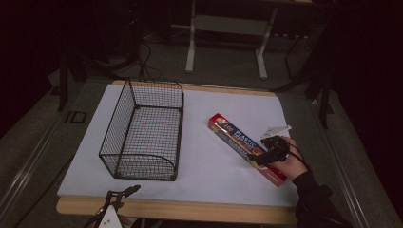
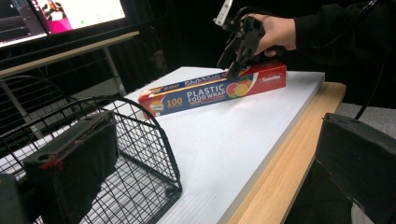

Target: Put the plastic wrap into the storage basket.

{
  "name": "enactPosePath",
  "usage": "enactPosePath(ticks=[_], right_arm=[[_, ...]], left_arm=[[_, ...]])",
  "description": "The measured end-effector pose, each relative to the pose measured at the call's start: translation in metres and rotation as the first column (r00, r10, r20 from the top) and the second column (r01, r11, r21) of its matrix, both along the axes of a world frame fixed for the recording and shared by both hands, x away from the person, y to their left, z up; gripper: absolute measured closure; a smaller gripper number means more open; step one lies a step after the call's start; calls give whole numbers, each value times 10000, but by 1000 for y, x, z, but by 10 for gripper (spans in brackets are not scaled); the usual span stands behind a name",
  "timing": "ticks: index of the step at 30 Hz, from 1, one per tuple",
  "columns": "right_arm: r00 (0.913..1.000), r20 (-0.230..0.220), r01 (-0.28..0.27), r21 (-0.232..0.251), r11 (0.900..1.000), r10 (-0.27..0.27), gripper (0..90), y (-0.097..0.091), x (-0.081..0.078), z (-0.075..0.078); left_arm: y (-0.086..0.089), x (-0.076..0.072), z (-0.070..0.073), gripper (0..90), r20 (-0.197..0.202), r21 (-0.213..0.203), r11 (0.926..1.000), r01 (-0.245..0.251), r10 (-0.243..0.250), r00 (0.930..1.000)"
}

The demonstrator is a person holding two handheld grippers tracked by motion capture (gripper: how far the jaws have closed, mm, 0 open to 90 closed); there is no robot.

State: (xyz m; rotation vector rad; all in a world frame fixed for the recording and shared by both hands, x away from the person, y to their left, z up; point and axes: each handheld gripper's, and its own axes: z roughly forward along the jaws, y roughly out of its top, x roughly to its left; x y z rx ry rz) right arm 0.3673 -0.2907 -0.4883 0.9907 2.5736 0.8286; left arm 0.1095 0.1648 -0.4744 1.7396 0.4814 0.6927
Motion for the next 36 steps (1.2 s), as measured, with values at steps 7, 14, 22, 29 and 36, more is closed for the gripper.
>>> enactPosePath(ticks=[7, 14, 22, 29, 36], right_arm=[[9979, -653, 19, -363, 9993, -42, 138, 4, 12, -5], [9887, -1480, 74, -1049, 9945, -230, 144, 12, 24, -13], [9844, -1728, 51, -1629, 9866, -336, 204, 22, 33, -14], [9670, -2507, -95, -2121, 9772, -450, 264, 30, 41, -16], [9477, -3088, -26, -2601, 9656, -806, 325, 37, 45, -15]], left_arm=[[-1, 0, 0, 1, 32, 28, 10000, -12, 12, 10000], [0, 0, 0, 1, 33, 6, 10000, -3, 3, 10000], [0, 0, 0, 1, 38, 36, 10000, -30, 30, 10000], [0, -1, 0, 1, 38, 16, 10000, -33, 33, 10000], [0, -1, 0, 1, 70, 73, 10000, -30, 30, 10000]])
